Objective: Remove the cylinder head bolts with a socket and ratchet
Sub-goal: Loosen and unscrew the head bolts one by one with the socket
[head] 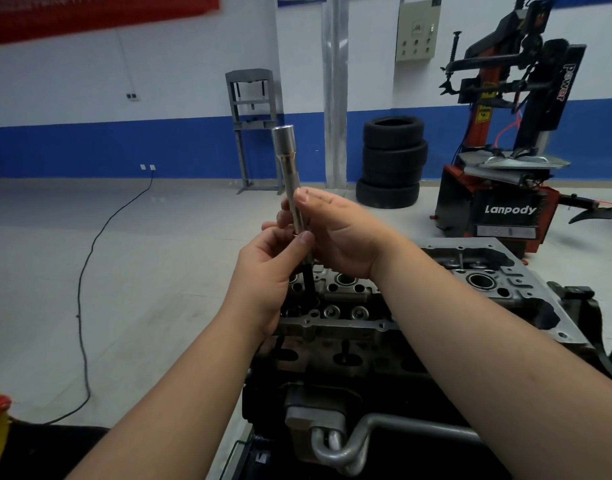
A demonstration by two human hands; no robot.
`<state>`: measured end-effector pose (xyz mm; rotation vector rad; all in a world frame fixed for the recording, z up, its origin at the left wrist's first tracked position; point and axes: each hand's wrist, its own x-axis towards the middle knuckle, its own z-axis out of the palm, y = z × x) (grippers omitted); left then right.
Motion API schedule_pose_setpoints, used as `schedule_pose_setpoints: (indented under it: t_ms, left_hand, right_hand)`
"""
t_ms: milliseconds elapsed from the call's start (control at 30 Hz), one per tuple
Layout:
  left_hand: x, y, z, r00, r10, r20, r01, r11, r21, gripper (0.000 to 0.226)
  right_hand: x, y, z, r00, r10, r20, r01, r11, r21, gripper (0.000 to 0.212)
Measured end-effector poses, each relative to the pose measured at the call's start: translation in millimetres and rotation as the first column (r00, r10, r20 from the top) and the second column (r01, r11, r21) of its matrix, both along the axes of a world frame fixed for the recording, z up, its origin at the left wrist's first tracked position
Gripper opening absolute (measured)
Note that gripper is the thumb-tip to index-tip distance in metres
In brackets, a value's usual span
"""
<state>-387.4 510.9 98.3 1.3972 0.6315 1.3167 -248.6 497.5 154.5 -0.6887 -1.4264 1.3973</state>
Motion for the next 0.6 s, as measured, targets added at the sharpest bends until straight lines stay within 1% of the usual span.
schedule_pose_setpoints:
  t_ms: [33, 100, 233, 300, 367, 467, 600]
  left_hand:
    - [0.1, 0.4, -0.4, 1.000, -0.003, -0.003, 0.003, 1.000, -0.002, 0.030]
    - [-1.1, 0.0, 0.4, 1.000, -0.029, -0.012, 0.029, 0.999, -0.021, 0.020]
    - [-4.9, -1.2, 2.9, 0.993, -0.114, 0.011, 0.114, 0.993, -0.040, 0.024]
    - [-4.2, -2.8, 3.5, 0.995, -0.098, 0.016, 0.099, 0.995, -0.030, 0.021]
    - [-2.2, -3.0, 3.4, 0.998, -0.060, 0.017, 0.060, 0.998, -0.019, 0.019]
    - [-0.7, -1.9, 1.5, 0.999, -0.033, 0.008, 0.033, 0.999, 0.002, 0.026]
    - [-0.9, -4.0, 2.6, 0.998, -0.065, -0.019, 0.065, 0.998, 0.004, 0.013]
  right_hand:
    - [0.2, -0.1, 0.0, 1.000, 0.007, -0.001, -0.007, 1.000, 0.004, 0.020]
    - [0.8, -0.4, 0.2, 1.000, 0.004, 0.011, -0.004, 1.000, 0.004, 0.023]
    - [1.2, -0.4, 0.1, 0.998, -0.018, 0.056, 0.019, 1.000, -0.016, 0.034]
    - [1.5, -0.2, -0.2, 0.998, -0.026, 0.064, 0.027, 1.000, -0.015, 0.035]
    - [1.2, -0.1, -0.3, 0.998, -0.031, 0.060, 0.032, 0.999, -0.008, 0.032]
    - [0.3, 0.9, -0.6, 0.998, -0.051, 0.046, 0.051, 0.999, 0.011, 0.024]
    - [0.7, 2.7, -0.6, 0.995, -0.067, 0.072, 0.065, 0.997, 0.032, 0.022]
